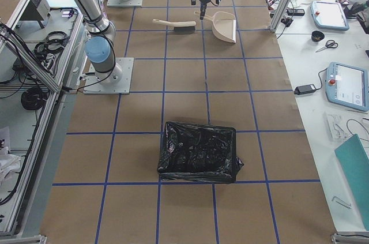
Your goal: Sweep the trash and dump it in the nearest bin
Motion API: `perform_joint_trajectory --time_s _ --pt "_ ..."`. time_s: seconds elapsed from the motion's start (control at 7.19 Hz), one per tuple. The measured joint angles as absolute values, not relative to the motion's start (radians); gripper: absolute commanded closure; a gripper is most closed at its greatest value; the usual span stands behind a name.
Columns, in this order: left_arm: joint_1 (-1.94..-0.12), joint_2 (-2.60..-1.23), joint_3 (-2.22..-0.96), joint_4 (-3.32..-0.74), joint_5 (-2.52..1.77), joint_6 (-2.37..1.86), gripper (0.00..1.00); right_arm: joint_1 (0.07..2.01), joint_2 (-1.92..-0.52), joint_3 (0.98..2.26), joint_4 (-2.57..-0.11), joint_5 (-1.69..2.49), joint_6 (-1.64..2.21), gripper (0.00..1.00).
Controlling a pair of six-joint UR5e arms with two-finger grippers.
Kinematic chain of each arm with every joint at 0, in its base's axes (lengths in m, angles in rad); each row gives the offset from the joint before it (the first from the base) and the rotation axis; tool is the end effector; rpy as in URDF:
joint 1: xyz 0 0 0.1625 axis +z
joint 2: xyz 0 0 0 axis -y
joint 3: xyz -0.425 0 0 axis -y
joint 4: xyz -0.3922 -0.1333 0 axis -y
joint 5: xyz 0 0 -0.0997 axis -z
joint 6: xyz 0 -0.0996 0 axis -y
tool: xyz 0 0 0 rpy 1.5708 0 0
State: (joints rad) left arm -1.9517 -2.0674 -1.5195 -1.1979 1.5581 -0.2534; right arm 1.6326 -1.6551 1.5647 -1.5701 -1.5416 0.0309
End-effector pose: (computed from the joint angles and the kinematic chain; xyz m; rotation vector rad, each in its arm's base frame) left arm -0.3661 -0.5522 0.2607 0.1986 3.1227 0.1139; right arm 0.1645 -0.4537 0.5312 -0.0500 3.1049 -0.1371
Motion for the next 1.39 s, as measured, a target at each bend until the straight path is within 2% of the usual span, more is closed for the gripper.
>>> perform_joint_trajectory --time_s 0.14,0.83,1.39 --pt "-1.953 -2.067 -1.52 -1.197 1.557 -0.252 0.01 1.632 -1.655 1.565 -1.57 -1.542 0.031 0.0" --pt "-1.956 -2.022 -1.513 -1.213 1.536 -0.239 0.0 1.634 -1.655 1.565 -1.569 -1.542 0.032 0.0" --pt "-1.711 -1.931 -1.496 -1.237 1.536 -0.205 0.0 1.633 -1.655 1.565 -1.569 -1.533 0.031 0.0"
